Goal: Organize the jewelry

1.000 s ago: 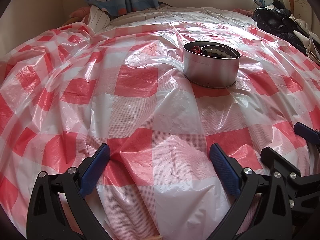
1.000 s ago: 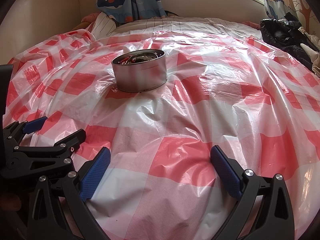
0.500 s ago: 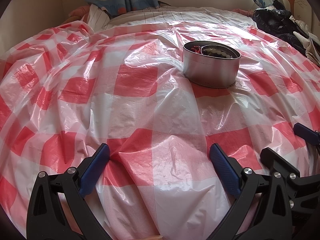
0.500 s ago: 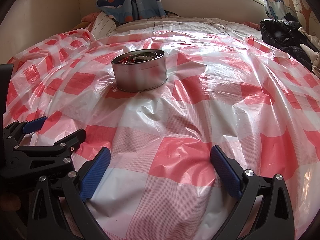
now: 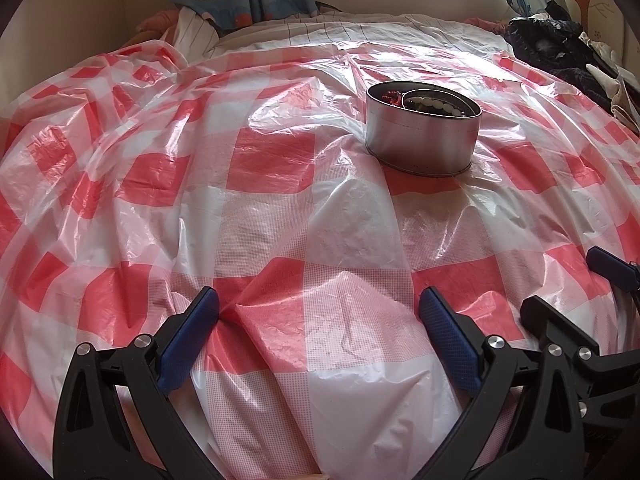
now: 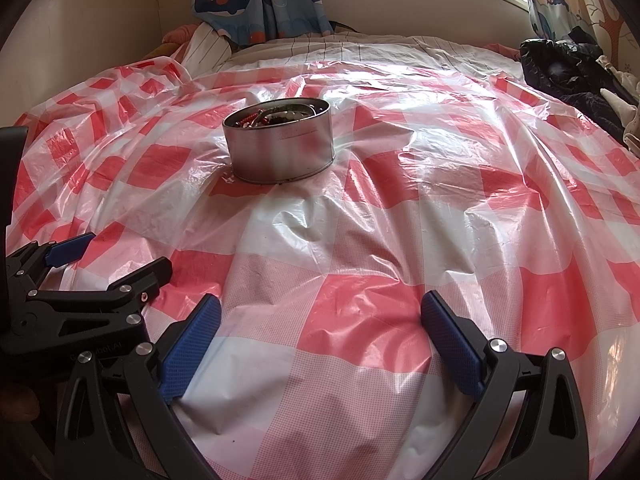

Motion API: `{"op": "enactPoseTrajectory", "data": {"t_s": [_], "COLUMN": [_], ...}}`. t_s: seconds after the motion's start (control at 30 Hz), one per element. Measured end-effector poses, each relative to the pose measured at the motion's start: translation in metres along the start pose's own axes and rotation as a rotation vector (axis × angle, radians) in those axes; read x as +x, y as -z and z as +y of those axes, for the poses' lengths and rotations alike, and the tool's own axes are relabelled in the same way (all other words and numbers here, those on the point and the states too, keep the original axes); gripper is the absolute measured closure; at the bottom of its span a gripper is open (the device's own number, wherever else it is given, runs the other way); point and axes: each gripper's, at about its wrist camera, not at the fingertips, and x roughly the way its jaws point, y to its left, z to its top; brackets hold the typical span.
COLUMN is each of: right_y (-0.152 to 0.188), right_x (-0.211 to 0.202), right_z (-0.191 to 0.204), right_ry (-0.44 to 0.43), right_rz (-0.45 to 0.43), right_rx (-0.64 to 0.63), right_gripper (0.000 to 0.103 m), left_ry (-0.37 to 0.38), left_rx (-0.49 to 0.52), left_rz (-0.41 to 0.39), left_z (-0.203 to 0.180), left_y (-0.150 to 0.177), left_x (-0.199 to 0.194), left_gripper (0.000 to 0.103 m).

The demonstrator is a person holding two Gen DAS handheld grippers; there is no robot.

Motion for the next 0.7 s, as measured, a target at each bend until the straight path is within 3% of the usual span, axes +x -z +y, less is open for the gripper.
{"op": "enactPoseTrajectory", "data": {"t_s": [0.7], "right_y": [0.0001], "right_x": [-0.0004], "right_z": [0.0002], "right_ry": [0.001], "right_rz": [0.0], "right_rx": [-0.001], "right_gripper": [0.007], "left_ry": [0.002], "left_rx": [-0.002], "left_rz": [0.002], "left_z": [0.0006], "left_y": [-0.0004], "left_x": [0.0009], "left_gripper": [0.007]}}
